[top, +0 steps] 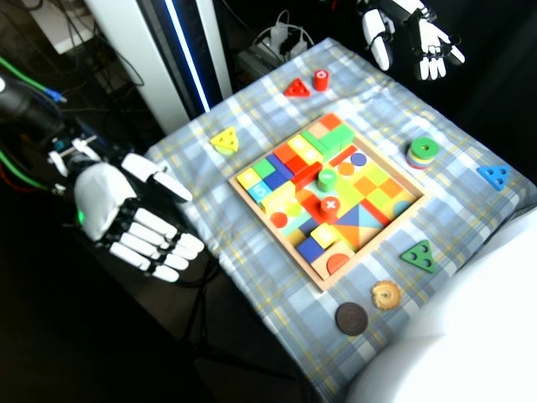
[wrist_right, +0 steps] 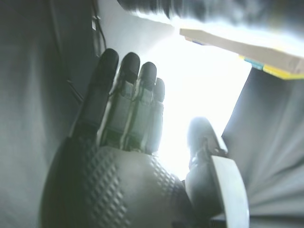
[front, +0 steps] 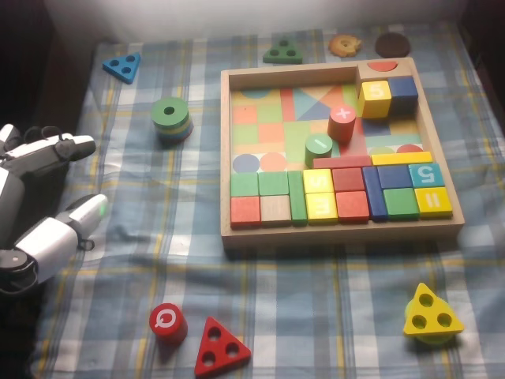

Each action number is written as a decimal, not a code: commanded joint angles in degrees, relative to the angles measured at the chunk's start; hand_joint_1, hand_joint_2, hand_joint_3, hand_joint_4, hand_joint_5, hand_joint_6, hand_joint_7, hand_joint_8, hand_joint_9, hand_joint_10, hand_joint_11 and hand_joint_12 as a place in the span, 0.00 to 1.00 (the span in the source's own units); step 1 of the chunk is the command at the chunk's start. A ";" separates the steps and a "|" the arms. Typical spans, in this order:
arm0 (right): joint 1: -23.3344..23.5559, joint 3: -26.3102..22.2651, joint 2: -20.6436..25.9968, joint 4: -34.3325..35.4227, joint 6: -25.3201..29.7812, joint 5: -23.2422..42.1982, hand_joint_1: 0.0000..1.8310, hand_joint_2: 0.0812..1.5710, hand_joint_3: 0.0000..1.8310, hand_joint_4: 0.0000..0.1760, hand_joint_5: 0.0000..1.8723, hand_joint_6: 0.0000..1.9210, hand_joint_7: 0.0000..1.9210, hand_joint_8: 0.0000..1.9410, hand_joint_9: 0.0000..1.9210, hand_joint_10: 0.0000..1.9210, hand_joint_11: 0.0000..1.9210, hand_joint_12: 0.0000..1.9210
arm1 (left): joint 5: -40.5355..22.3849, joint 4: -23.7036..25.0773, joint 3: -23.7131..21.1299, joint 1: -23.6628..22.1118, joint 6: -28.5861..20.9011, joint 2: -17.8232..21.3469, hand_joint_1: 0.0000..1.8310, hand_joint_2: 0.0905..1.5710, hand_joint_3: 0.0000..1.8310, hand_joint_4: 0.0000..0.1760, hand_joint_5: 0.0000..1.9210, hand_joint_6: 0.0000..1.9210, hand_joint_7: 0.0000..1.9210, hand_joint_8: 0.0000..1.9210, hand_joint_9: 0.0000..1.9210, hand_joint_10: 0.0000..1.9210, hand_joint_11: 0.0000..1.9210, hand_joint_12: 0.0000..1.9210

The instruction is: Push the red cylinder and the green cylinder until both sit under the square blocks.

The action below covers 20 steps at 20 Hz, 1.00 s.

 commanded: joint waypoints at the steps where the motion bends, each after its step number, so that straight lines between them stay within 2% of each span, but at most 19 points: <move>1: 0.58 0.43 0.51 -1.15 0.72 7.42 0.03 0.75 0.00 0.13 0.21 0.00 0.20 0.00 0.18 0.00 0.12 0.03 | -6.50 2.87 0.23 -0.65 -0.56 -0.02 0.48 0.80 0.01 0.00 0.35 0.00 0.27 0.00 0.22 0.02 0.00 0.00; 2: 0.58 0.41 0.98 -1.79 0.72 7.42 0.02 0.75 0.00 0.15 0.20 0.00 0.20 0.00 0.17 0.00 0.12 0.03 | -6.50 3.03 0.17 -0.71 -0.56 -0.02 0.47 0.80 0.01 0.00 0.36 0.00 0.27 0.00 0.21 0.02 0.00 0.00; 4: 0.73 0.46 2.00 -3.76 0.72 6.72 0.00 0.76 0.00 0.06 0.20 0.00 0.20 0.00 0.17 0.00 0.12 0.03 | -6.49 3.33 0.04 -0.82 -0.56 -0.01 0.45 0.81 0.01 0.00 0.36 0.00 0.26 0.00 0.21 0.01 0.00 0.00; 5: 0.89 0.54 2.55 -4.74 0.72 6.06 0.00 0.75 0.00 0.11 0.21 0.00 0.20 0.00 0.16 0.00 0.12 0.02 | -6.49 3.41 0.00 -0.85 -0.56 0.00 0.44 0.81 0.01 0.06 0.35 0.00 0.26 0.00 0.21 0.01 0.00 0.00; 6: 1.36 0.69 3.64 -6.69 0.72 4.33 0.00 0.74 0.00 0.12 0.22 0.01 0.20 0.00 0.15 0.00 0.11 0.02 | -6.46 3.44 -0.03 -0.85 -0.56 0.00 0.42 0.82 0.01 0.12 0.35 0.00 0.26 0.00 0.20 0.01 0.00 0.00; 7: 2.14 0.94 4.95 -9.01 0.72 2.56 0.00 0.73 0.00 0.19 0.22 0.00 0.19 0.00 0.13 0.00 0.09 0.01 | -6.45 3.43 -0.04 -0.85 -0.56 0.02 0.42 0.82 0.01 0.16 0.35 0.00 0.26 0.00 0.21 0.01 0.00 0.00; 8: 2.83 1.17 5.81 -10.63 0.73 1.18 0.00 0.72 0.00 0.24 0.21 0.00 0.18 0.00 0.12 0.00 0.08 0.01 | -6.36 3.42 -0.03 -0.85 -0.56 0.05 0.41 0.82 0.00 0.12 0.35 0.00 0.26 0.00 0.21 0.01 0.00 0.00; 9: 4.15 1.60 6.99 -13.26 0.92 -0.59 0.00 0.74 0.00 0.14 0.22 0.00 0.18 0.00 0.10 0.00 0.05 0.00 | -6.28 3.42 -0.01 -0.85 -0.56 0.05 0.41 0.82 0.00 0.20 0.35 0.00 0.26 0.00 0.21 0.01 0.00 0.00; 10: 5.72 2.28 7.81 -16.26 1.63 -2.44 0.00 0.75 0.00 0.18 0.21 0.00 0.14 0.00 0.06 0.00 0.01 0.00 | -6.16 3.42 0.03 -0.85 -0.56 0.05 0.43 0.82 0.00 0.24 0.35 0.00 0.27 0.00 0.21 0.01 0.00 0.00; 11: 9.14 3.82 8.94 -21.59 2.67 -6.72 0.00 0.75 0.00 0.38 0.19 0.00 0.10 0.00 0.02 0.00 0.00 0.00 | -5.87 3.37 0.13 -0.85 -0.56 0.04 0.42 0.82 0.00 0.27 0.35 0.00 0.27 0.00 0.21 0.01 0.00 0.00; 12: 10.15 4.33 9.10 -23.11 2.73 -8.31 0.00 0.76 0.01 0.47 0.19 0.00 0.05 0.00 0.00 0.00 0.00 0.00 | -5.83 3.37 0.13 -0.85 -0.56 0.03 0.44 0.82 0.00 0.17 0.36 0.00 0.27 0.00 0.22 0.01 0.00 0.00; 13: 13.08 5.63 9.30 -26.48 2.73 -12.24 0.00 0.77 0.01 0.48 0.21 0.01 0.03 0.00 0.00 0.00 0.00 0.00 | -5.79 3.37 0.13 -0.85 -0.56 0.02 0.46 0.82 0.00 0.06 0.37 0.00 0.27 0.00 0.22 0.01 0.00 0.00; 14: 15.26 6.60 9.30 -28.75 2.75 -15.06 0.01 0.76 0.00 0.46 0.22 0.01 0.02 0.00 0.00 0.00 0.00 0.00 | -5.79 3.37 0.13 -0.85 -0.56 0.02 0.46 0.82 0.00 0.03 0.37 0.00 0.28 0.00 0.22 0.01 0.00 0.00; 15: 17.97 7.68 9.27 -31.37 2.77 -18.37 0.00 0.77 0.01 0.30 0.21 0.00 0.00 0.00 0.00 0.00 0.00 0.00 | -5.81 3.36 0.17 -0.85 -0.56 0.02 0.47 0.82 0.00 0.00 0.36 0.00 0.28 0.00 0.22 0.01 0.00 0.00; 17: 23.77 10.58 8.24 -38.87 4.67 -26.27 0.00 0.76 0.00 0.33 0.22 0.00 0.00 0.00 0.00 0.00 0.00 0.00 | -5.51 3.37 0.32 -0.85 -0.56 -0.04 0.47 0.82 0.00 0.00 0.37 0.00 0.28 0.00 0.23 0.01 0.00 0.00; 18: 25.23 11.66 7.57 -40.87 5.84 -28.06 0.01 0.74 0.00 0.20 0.22 0.00 0.00 0.00 0.00 0.00 0.00 0.00 | -5.37 3.36 0.37 -0.83 -0.56 -0.04 0.47 0.82 0.00 0.00 0.37 0.00 0.28 0.00 0.23 0.01 0.00 0.00; 20: 28.70 15.09 5.09 -46.22 9.46 -33.16 0.00 0.72 0.00 0.00 0.22 0.00 0.00 0.00 0.00 0.00 0.00 0.00 | -5.20 3.31 0.41 -0.82 -0.56 -0.05 0.47 0.82 0.00 0.00 0.37 0.00 0.28 0.00 0.24 0.01 0.00 0.00</move>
